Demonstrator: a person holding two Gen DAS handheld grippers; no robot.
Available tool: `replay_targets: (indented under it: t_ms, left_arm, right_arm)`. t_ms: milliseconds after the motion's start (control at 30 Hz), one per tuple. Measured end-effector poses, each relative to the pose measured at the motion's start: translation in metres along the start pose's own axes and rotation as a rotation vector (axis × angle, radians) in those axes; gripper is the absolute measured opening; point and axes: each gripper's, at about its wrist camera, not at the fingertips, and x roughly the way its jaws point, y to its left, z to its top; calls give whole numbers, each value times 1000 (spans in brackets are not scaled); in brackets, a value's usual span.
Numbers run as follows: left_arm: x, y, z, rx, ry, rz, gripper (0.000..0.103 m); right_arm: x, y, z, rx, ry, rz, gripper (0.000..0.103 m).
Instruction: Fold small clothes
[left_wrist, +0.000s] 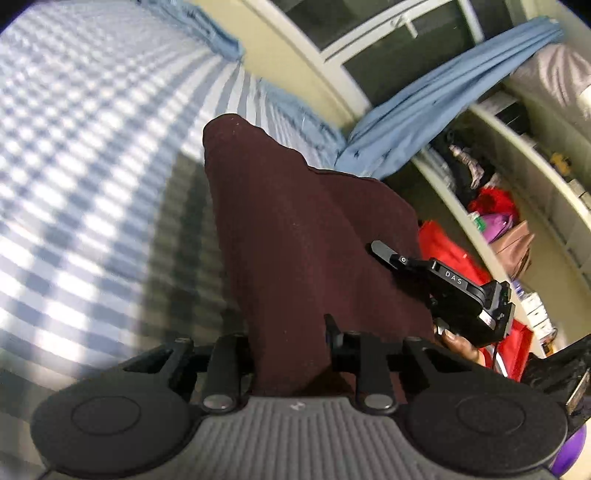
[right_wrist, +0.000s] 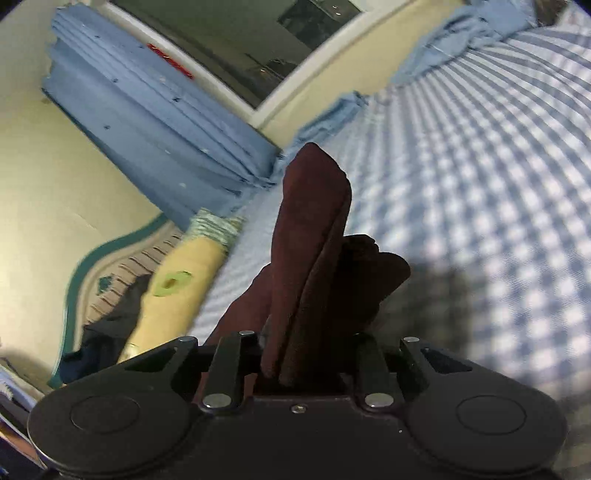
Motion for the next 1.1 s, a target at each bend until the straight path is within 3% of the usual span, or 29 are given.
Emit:
replay_targets:
  t_ms: [133, 333, 600, 800, 933, 1000, 1033, 1100]
  left_arm:
    - [-56, 16, 20, 15, -39, 29, 27]
    - [-111, 53, 26, 37, -51, 115, 27]
    - [-110, 114, 5, -24, 2, 160, 27]
    - [-107, 122, -15, 60, -2, 154, 34]
    - [-105, 130, -18, 62, 16, 154, 43]
    - [-105, 134, -22, 46, 16, 157, 46]
    - [-106, 135, -22, 35, 15, 151, 47]
    - [-106, 134, -22, 27, 11, 156, 48]
  right_arm:
    - [28, 47, 1, -34, 13, 37, 23]
    - [95, 90, -31, 18, 48, 90, 23]
    - [154, 79, -84, 117, 141, 5, 23]
    - [158, 57, -98, 171, 164, 0, 25]
    - [162, 46, -101, 209, 195, 3, 30]
    - [162, 43, -103, 229, 203, -2, 39]
    - [162, 41, -103, 237, 210, -16, 49]
    - [157, 38, -104, 264, 204, -18, 55]
